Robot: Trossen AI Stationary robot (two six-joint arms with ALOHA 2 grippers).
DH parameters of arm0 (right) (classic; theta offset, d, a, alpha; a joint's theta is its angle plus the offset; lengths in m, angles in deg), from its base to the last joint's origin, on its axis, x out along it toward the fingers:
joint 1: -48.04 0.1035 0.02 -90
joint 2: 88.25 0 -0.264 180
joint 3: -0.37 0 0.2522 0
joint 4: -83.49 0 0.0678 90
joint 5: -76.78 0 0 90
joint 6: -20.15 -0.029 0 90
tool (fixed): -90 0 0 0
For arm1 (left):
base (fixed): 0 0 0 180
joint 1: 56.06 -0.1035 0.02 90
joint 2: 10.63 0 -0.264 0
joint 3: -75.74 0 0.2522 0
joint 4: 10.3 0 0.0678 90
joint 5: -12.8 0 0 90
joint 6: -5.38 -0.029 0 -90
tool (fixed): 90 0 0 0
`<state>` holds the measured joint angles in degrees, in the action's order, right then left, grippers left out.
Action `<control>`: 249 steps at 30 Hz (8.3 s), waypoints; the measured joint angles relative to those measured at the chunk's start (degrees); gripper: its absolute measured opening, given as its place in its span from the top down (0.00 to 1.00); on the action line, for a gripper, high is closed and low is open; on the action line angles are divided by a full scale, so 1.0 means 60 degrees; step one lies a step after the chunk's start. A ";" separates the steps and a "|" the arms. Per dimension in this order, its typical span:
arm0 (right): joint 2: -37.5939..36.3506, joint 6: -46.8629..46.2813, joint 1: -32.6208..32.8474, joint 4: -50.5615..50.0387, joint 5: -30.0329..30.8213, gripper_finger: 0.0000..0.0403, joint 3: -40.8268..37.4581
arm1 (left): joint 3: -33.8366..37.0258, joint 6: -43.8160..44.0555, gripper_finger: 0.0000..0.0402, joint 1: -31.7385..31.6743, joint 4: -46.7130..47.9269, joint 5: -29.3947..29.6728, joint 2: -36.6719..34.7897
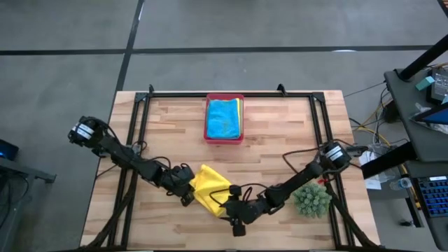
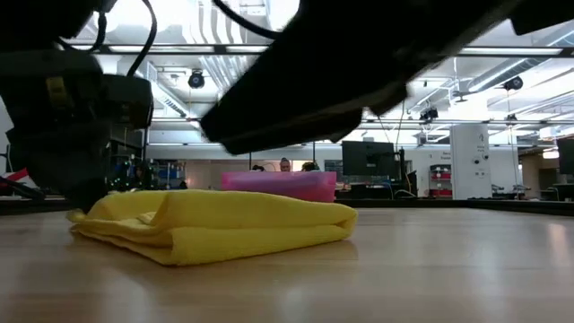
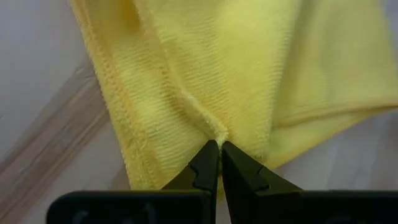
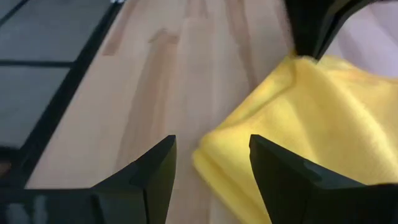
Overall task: Fold microfiber towels
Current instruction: Fold the yellow towel, then put the yellow towel into the bin
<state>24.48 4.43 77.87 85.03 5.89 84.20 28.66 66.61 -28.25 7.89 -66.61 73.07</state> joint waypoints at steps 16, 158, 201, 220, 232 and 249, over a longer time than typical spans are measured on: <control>0.0429 -0.0062 -0.0060 0.0006 0.0590 0.52 0.0638 | -0.0067 -0.0009 1.00 0.0015 -0.0064 0.0071 0.0415; -0.1108 -0.5281 0.0718 -0.6428 0.0329 0.62 0.0744 | -0.0157 0.1169 0.61 -0.0155 0.1862 0.0344 -0.2277; -0.2165 -0.1846 -0.1526 -0.5997 -0.1253 0.23 -0.0018 | -0.0444 0.4308 0.30 -0.0155 0.0857 -0.0517 -0.1314; -0.2158 0.0890 -0.4190 -0.3797 -0.4302 0.24 -0.0527 | -0.2100 0.9092 0.30 0.1566 -0.2235 0.1370 0.2021; -0.2150 0.1149 -0.4291 -0.2146 -0.4536 0.25 -0.1433 | -0.2640 0.8885 0.30 0.1375 -0.0952 0.0522 0.2690; -0.2088 -0.0469 -0.4291 -0.2020 -0.4427 0.24 -0.1662 | -0.1935 0.4385 0.30 -0.0794 0.2714 -0.0171 -0.0548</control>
<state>11.95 1.62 52.12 72.91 -20.67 74.23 17.05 92.92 -33.02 24.17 -67.64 69.78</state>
